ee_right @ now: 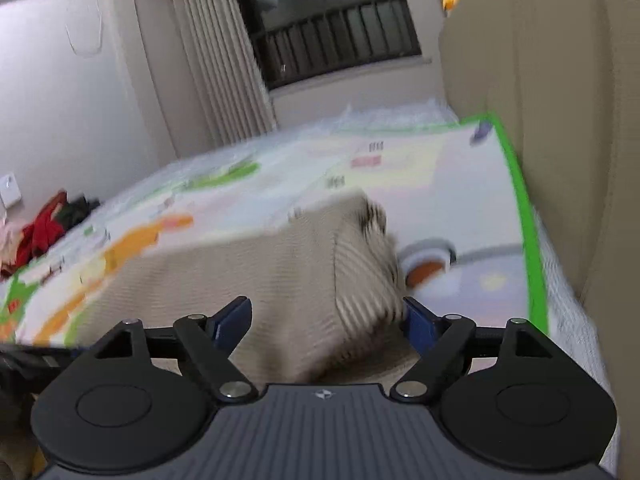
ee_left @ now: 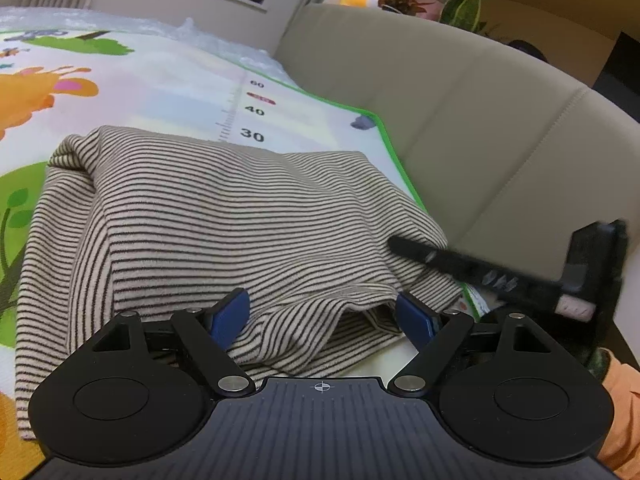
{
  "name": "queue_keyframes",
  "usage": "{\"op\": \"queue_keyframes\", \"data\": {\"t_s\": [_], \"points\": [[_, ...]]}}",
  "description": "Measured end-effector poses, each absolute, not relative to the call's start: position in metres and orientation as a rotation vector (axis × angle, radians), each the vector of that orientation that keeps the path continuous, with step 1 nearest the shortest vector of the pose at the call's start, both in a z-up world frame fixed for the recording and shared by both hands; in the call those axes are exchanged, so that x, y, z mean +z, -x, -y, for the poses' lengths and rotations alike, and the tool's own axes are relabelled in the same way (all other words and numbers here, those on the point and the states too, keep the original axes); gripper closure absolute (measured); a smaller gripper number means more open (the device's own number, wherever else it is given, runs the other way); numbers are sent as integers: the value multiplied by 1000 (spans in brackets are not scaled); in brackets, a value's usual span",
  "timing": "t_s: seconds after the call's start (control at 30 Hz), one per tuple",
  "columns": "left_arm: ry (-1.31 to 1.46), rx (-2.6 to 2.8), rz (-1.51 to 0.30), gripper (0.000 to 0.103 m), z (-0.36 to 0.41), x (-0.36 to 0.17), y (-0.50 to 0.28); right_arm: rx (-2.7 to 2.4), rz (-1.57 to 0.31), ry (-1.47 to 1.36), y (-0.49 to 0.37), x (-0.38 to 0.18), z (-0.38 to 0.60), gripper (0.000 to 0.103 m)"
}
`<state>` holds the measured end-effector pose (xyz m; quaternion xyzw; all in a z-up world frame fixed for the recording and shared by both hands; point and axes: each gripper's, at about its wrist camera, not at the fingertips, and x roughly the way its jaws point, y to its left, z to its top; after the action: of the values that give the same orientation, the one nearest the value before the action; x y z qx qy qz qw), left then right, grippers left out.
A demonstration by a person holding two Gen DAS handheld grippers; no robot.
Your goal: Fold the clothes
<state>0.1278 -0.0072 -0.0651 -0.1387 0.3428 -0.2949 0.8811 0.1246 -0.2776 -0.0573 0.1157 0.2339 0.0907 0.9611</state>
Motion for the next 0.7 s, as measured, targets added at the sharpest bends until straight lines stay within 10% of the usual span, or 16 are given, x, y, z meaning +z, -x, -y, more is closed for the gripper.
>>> {"op": "queue_keyframes", "data": {"t_s": [0.7], "points": [[297,-541,-744,10,-23,-56,-121,301,-586,-140,-123,-73,252,27]]}}
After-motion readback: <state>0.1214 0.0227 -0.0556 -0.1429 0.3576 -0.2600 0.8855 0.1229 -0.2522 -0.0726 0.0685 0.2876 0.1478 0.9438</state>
